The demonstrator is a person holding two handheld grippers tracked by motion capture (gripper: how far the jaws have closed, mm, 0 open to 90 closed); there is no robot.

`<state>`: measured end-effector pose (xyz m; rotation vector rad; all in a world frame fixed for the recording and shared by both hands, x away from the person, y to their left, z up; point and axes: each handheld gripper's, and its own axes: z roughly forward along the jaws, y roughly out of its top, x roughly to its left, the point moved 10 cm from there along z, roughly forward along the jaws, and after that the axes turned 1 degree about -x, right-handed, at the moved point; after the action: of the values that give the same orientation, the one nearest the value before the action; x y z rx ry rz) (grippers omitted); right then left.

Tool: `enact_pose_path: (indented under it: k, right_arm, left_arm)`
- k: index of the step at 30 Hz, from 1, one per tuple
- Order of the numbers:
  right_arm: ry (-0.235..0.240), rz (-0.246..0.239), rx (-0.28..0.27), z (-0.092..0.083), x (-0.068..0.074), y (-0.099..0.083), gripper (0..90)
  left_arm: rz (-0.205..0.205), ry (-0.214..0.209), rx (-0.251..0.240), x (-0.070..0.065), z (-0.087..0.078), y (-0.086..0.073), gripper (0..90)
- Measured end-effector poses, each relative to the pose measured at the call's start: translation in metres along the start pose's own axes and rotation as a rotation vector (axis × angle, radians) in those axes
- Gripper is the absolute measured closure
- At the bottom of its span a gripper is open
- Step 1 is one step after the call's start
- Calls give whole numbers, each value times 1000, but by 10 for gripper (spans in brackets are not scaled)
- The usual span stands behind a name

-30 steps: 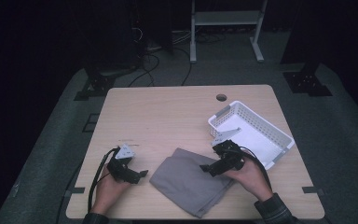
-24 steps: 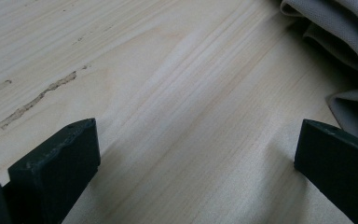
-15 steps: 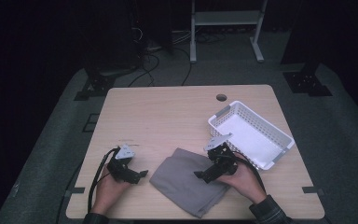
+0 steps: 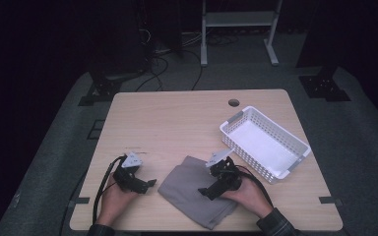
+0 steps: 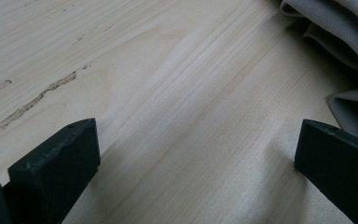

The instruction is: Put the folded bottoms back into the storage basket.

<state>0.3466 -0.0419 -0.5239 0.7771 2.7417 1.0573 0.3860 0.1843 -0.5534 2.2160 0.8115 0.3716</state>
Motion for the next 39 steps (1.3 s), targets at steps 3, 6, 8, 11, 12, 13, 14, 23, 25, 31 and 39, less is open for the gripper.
enact_pose_path:
  k: [3, 6, 8, 11, 12, 13, 14, 23, 25, 31, 39]
  right_arm:
    - [-3, -18, 12, 5, 3, -1, 0]
    - [2, -26, 20, 10, 7, -3, 0]
    - [-3, -35, 22, 13, 8, -3, 0]
    - [-17, -52, 30, 17, 9, -5, 0]
    - [-17, -56, 34, 19, 10, -5, 0]
    - [-20, -58, 35, 20, 10, -6, 0]
    - [-23, -64, 36, 21, 10, -7, 0]
    - [-54, -119, 61, 26, 10, -11, 0]
    - [-57, -113, 66, 27, 10, -12, 0]
    - [-52, -116, 68, 28, 12, -13, 8]
    - [-56, -100, 59, 20, 13, -13, 250]
  left_arm:
    - [0, 0, 0, 0, 0, 0, 0]
    - [0, 0, 0, 0, 0, 0, 0]
    - [0, 0, 0, 0, 0, 0, 0]
    - [0, 0, 0, 0, 0, 0, 0]
    - [0, 0, 0, 0, 0, 0, 0]
    - [0, 0, 0, 0, 0, 0, 0]
    - [0, 0, 0, 0, 0, 0, 0]
    - [0, 0, 0, 0, 0, 0, 0]
    - [0, 0, 0, 0, 0, 0, 0]
    - [0, 0, 0, 0, 0, 0, 0]
    - [0, 0, 0, 0, 0, 0, 0]
